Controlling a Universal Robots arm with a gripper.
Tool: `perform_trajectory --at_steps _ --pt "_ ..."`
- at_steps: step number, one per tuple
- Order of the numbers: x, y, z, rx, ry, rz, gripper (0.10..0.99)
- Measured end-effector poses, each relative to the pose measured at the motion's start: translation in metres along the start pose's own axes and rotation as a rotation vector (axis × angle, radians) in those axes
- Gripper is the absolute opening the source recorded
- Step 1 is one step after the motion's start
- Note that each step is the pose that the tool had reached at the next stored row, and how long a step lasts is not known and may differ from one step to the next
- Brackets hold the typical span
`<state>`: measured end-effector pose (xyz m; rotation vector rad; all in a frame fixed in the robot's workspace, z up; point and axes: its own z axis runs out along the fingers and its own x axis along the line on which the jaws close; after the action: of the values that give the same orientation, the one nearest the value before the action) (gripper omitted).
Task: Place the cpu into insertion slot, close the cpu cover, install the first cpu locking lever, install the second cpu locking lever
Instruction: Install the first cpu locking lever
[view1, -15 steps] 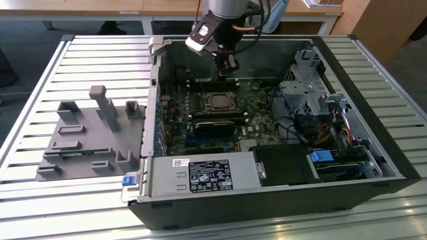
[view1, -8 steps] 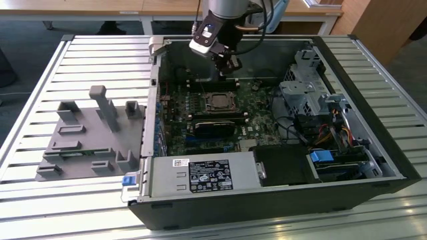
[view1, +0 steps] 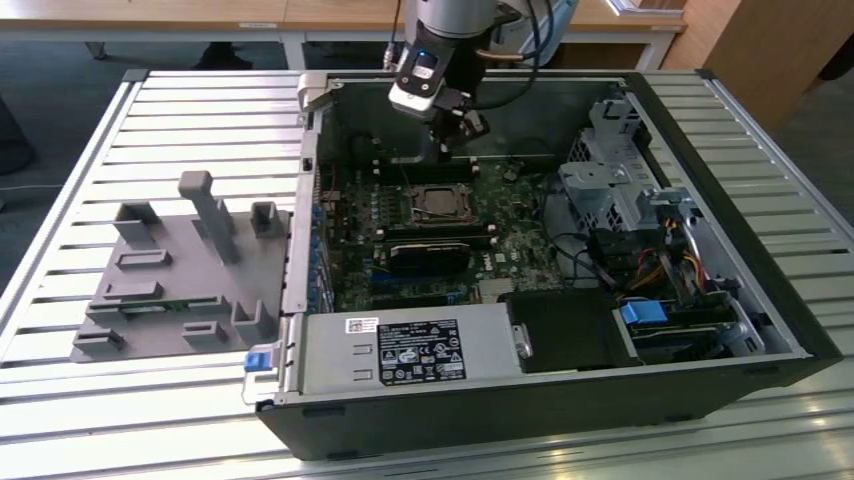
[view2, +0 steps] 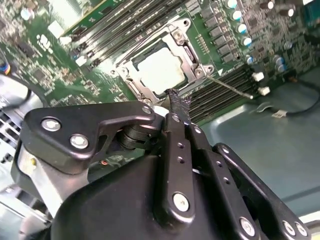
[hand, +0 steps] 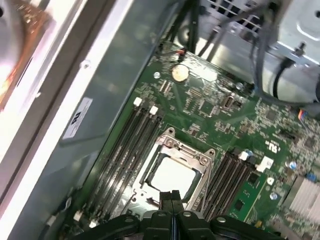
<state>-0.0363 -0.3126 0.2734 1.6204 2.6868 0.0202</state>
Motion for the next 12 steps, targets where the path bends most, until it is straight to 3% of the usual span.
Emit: perform_trajectory --at_steps 12 --pt "0.0000 0.0000 0.0005 0.001 0.0028 -0.217 0.106"
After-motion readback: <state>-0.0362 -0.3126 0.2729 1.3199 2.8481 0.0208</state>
